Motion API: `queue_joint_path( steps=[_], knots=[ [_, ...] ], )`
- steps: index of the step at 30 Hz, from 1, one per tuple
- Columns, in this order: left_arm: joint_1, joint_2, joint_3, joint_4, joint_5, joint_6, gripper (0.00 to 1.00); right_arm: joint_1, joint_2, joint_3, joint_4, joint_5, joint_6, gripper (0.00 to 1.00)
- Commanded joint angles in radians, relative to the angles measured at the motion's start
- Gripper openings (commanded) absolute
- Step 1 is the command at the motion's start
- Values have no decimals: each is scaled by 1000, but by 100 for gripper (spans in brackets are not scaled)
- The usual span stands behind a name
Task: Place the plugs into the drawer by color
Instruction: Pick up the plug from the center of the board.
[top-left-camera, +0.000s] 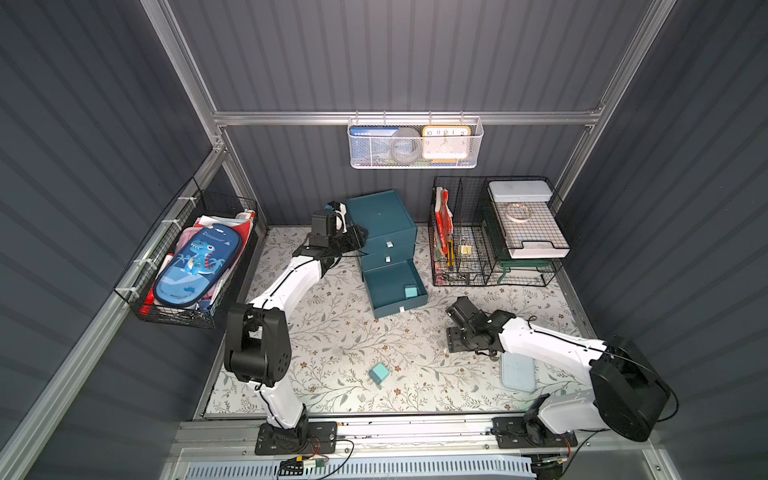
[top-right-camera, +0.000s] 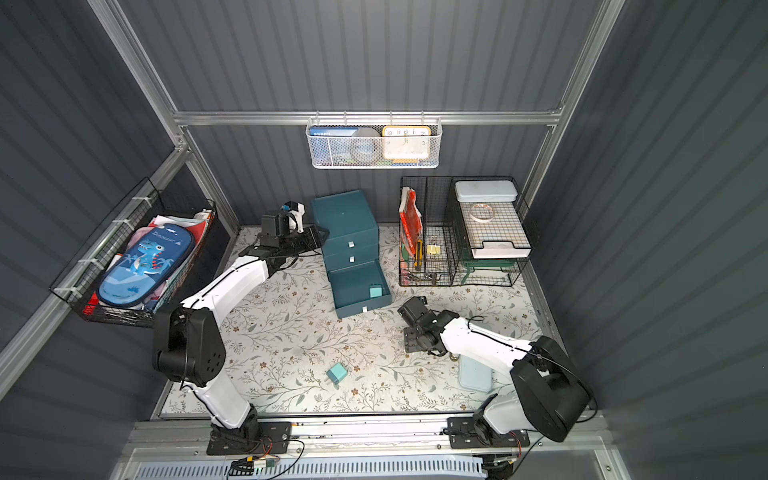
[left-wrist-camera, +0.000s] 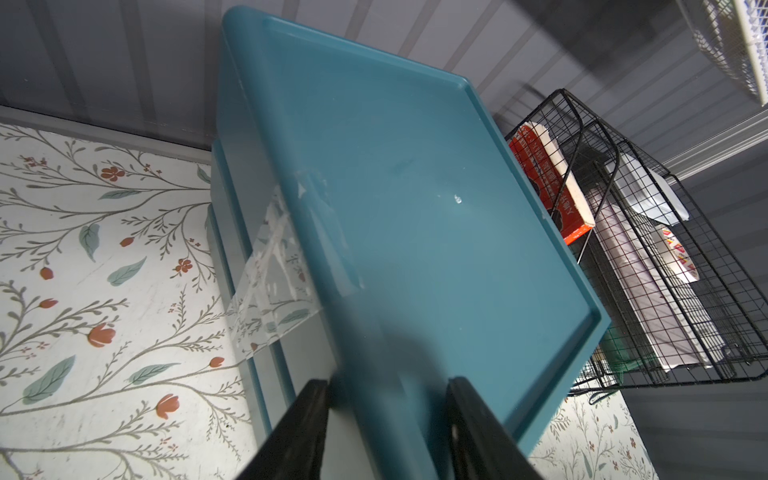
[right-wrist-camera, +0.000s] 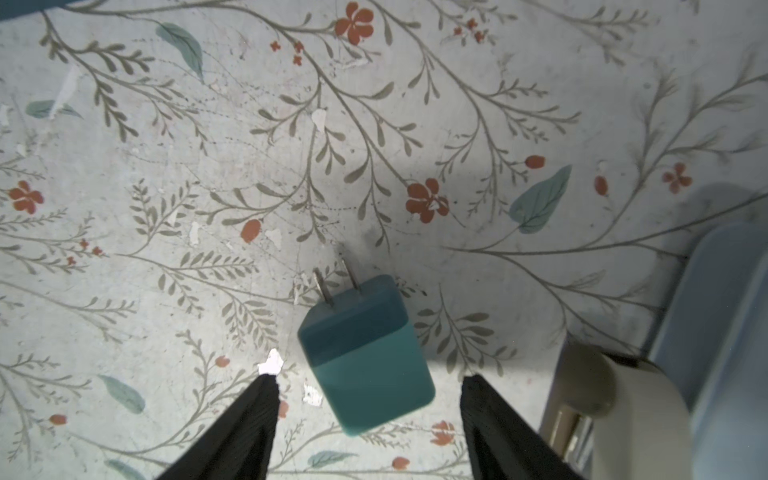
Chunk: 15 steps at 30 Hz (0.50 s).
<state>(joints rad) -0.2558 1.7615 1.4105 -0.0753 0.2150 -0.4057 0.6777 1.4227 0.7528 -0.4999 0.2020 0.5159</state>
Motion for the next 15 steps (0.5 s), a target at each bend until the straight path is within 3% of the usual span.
queue_joint_path(
  steps=[1, 6, 15],
  knots=[
    [-34, 47, -39, -193, 46, 40, 50, -5, 33, -18, 40, 3, 12, 74],
    [-34, 50, -36, -185, 46, 36, 50, -4, 67, -3, 41, 18, 8, 72],
    [-34, 47, -41, -175, 47, 30, 50, -5, 83, 3, 40, 45, 21, 56]
  ],
)
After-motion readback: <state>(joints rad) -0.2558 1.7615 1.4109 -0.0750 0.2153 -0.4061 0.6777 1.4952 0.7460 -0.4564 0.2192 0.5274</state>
